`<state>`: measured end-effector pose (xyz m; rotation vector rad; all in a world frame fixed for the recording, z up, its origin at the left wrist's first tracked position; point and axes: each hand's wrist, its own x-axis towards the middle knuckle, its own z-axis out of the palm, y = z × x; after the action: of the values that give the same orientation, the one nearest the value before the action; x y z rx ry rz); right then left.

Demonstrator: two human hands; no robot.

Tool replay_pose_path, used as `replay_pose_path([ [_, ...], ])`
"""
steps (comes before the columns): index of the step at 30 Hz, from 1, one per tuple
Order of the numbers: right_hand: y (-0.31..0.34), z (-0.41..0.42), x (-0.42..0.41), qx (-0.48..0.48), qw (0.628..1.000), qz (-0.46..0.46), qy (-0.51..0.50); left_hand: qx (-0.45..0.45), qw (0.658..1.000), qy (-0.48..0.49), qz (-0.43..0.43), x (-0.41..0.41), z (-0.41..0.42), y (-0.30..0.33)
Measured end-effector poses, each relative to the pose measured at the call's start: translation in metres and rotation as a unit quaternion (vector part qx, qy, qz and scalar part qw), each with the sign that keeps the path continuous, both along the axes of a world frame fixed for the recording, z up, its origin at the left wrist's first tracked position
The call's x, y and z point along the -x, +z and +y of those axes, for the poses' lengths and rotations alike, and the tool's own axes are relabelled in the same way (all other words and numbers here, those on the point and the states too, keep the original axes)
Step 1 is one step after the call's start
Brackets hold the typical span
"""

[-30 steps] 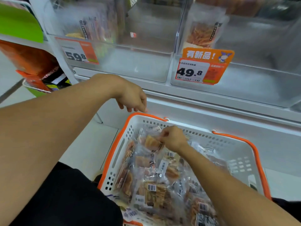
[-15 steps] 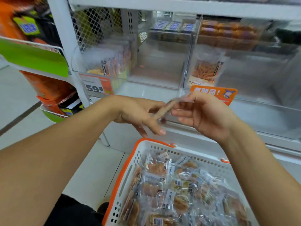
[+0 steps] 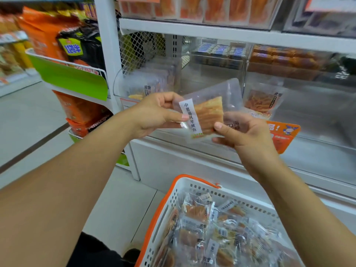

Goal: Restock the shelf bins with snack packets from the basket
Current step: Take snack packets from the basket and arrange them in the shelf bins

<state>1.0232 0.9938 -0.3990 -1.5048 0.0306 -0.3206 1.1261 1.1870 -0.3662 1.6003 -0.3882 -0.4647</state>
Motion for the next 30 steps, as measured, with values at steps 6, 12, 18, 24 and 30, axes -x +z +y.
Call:
replay_pose_path([
  [6,0.050,0.036,-0.077,0.300,0.936,-0.168,-0.077,0.055,0.880,0.470,0.037,-0.045,0.038,-0.007],
  [12,0.064,0.075,-0.140,0.425,0.894,-0.139,-0.034,0.100,0.851,0.492,0.157,-0.048,0.050,-0.014],
  [18,0.055,0.100,-0.180,0.538,0.839,-0.021,0.084,0.103,0.863,0.461,0.181,-0.052,0.055,-0.013],
  [24,0.032,0.118,-0.194,0.501,0.864,-0.003,0.037,0.084,0.867,0.455,0.185,-0.050,0.054,-0.013],
  [30,0.045,0.097,-0.158,0.546,0.836,-0.040,-0.042,-0.030,0.909,0.381,0.165,-0.034,0.035,-0.011],
])
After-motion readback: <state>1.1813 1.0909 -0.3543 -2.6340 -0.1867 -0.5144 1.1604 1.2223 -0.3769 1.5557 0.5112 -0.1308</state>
